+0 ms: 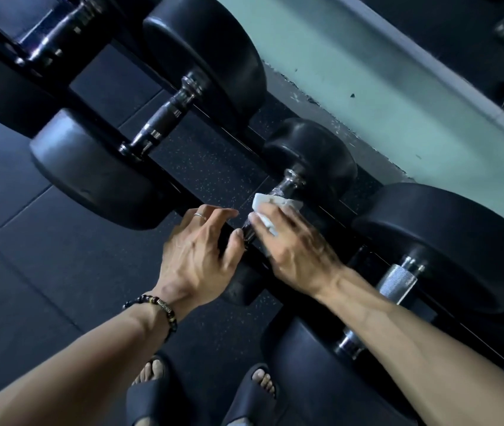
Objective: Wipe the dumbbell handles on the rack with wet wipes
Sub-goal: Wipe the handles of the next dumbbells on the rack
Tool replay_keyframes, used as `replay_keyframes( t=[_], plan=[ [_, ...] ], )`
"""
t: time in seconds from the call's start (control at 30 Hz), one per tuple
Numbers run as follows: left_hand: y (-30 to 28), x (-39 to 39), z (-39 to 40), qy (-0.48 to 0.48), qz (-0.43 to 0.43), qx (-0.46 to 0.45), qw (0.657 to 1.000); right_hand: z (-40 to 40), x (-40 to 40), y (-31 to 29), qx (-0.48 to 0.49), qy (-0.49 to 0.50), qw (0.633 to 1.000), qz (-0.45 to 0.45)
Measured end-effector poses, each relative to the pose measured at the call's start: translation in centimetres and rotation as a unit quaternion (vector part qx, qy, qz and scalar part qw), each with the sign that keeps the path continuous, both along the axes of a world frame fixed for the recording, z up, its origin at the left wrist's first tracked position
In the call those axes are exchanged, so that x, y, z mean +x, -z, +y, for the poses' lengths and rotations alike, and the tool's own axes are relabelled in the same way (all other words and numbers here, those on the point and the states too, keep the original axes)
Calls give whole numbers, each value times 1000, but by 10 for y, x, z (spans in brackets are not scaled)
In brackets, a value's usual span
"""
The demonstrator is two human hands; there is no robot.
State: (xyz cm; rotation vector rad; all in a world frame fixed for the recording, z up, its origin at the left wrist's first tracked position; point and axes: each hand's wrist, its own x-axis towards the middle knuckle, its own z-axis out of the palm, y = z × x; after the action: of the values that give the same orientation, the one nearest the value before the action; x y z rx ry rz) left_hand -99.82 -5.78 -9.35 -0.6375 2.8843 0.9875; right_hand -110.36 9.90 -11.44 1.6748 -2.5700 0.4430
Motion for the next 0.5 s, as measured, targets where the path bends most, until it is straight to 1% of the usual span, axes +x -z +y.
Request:
replay_keyframes(
  t=[0.03,0.07,0.17,0.2,0.23,0.33,0.37,0.4,0.5],
  plan=[
    [0,0,0,-1,0,-1,1000,2,-7,-3,-2,-24,1000,1],
    [1,1,0,-2,0,-2,1000,4,-15,-4,-4,-20,1000,3],
    [0,1,0,-1,2,-5,1000,-2,-29,-7,-31,94,995,-15],
    [0,0,0,0,3,-6,1000,-6,-23,-7,-34,103,994,-15],
    [0,0,0,1,4,-8,1000,-9,-13,-6,-31,79,996,-14],
    [0,1,0,-3,8,-10,1000,-6,2,-11,-15,-49,999,-17],
    [0,1,0,-7,11,-8,1000,-3,-5,-12,-11,-57,998,-7],
    [1,2,0,-10,14,-6,1000,-1,-15,-12,-7,-37,999,-1],
    [2,2,0,-16,19,-4,1000,0,-30,-11,-42,91,994,-31]
  ],
)
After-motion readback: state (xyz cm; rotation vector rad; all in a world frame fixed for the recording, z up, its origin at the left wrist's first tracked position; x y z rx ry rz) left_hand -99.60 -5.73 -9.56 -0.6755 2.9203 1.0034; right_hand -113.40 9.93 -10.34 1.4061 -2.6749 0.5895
